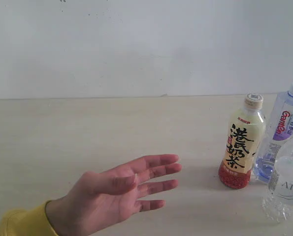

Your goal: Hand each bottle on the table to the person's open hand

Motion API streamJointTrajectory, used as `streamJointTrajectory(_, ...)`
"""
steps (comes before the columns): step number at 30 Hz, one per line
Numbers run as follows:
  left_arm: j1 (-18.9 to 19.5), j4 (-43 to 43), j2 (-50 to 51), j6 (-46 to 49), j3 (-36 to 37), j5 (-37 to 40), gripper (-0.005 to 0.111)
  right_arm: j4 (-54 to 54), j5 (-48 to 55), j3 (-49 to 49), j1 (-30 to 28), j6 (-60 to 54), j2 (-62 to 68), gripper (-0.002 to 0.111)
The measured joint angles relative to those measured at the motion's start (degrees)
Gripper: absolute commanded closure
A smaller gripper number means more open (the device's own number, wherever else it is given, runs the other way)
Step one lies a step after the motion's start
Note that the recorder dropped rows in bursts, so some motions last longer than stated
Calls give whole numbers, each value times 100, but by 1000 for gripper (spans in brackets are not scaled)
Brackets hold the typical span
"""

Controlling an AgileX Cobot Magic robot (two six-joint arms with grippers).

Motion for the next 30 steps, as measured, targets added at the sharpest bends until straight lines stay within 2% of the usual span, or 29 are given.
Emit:
streamJointTrajectory(14,0,0,0,0,0,0,103,0,0,0,0,-42,0,108)
streamJointTrajectory(18,0,0,0,0,0,0,103,-979,-1062,6,0,-736,0,108)
streamJointTrajectory(23,0,0,0,0,0,0,103,-1075,-1951,6,0,-799,0,108)
streamJointTrajectory(26,0,0,0,0,0,0,103,-750,-2161,6,0,-204,0,108)
streamJointTrajectory(30,0,0,0,0,0,0,103,66,-2197,6,0,1180,0,108)
